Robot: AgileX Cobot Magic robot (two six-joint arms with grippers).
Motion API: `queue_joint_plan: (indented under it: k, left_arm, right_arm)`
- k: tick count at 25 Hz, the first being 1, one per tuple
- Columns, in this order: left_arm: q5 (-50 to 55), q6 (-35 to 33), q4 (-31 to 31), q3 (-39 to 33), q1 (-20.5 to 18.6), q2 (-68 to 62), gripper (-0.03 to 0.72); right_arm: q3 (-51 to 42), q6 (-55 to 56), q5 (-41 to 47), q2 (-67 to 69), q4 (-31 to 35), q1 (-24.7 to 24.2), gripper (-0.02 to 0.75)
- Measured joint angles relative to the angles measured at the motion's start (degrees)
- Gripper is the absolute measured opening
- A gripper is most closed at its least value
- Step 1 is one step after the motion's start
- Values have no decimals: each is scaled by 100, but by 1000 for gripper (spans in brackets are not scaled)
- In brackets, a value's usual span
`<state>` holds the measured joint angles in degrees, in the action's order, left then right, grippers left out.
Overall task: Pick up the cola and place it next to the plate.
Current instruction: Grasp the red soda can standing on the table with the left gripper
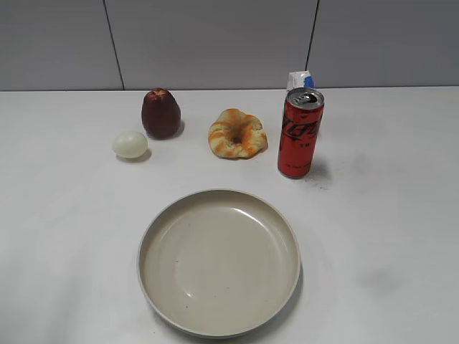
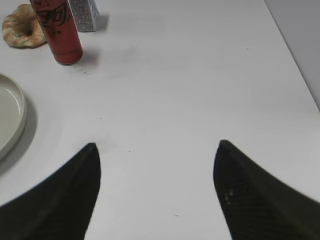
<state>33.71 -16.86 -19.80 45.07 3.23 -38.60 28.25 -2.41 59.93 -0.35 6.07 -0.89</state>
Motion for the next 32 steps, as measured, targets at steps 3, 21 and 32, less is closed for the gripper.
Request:
queue_joint_plan:
  k: [3,21,32]
  left_arm:
    - [121,-443,-541,966,206,-1304,599]
    - [1560,-983,-265,6582,3245,-6976,603]
    - [1197,-983,-314,7167,3900,-8560,674]
  right_arm:
    - [0,0,0,0,0,0,533]
    - [0,0,0,0,0,0,533]
    - [0,0,0,0,0,0,533]
